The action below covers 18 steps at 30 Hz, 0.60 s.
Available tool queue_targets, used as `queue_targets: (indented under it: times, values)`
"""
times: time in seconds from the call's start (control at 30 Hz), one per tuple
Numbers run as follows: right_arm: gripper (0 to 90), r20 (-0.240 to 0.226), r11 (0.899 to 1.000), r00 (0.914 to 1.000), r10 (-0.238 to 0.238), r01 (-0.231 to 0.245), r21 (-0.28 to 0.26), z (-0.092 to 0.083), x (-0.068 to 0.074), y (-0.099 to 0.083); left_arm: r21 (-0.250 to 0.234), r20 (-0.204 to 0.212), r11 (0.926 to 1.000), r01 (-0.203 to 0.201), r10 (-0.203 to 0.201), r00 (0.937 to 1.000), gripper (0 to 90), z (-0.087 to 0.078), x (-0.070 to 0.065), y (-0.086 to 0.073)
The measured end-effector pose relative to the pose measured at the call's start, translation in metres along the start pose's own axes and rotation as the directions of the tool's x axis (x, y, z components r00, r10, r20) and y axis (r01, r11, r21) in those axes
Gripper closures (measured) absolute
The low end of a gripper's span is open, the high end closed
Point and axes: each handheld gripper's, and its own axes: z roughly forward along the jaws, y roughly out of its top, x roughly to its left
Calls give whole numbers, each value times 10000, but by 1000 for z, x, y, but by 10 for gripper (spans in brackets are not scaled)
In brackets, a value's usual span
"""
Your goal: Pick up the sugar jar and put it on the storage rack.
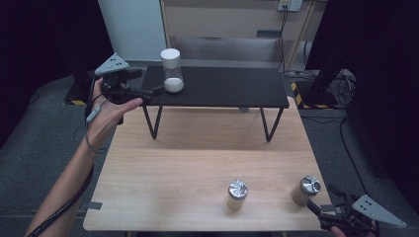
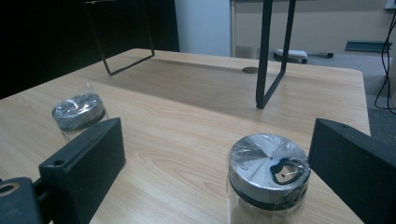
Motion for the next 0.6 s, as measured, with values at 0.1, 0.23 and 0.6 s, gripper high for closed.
queue_targets:
  times: [0.1,0.23,0.6]
  values:
    - [45,-10,10000,10000,-7,7,14,0,0,0,-5,118,10000,-78,78,9999,28,-8,-2,-10]
    - [45,2,10000,10000,-17,17,-3,0,1,0,-213,315,9997,-107,113,9994,28,-17,-4,-25]
    - [45,23,10000,10000,-44,44,12,0,2,1,-831,1105,9965,-93,185,9937,26,-33,-6,-70]
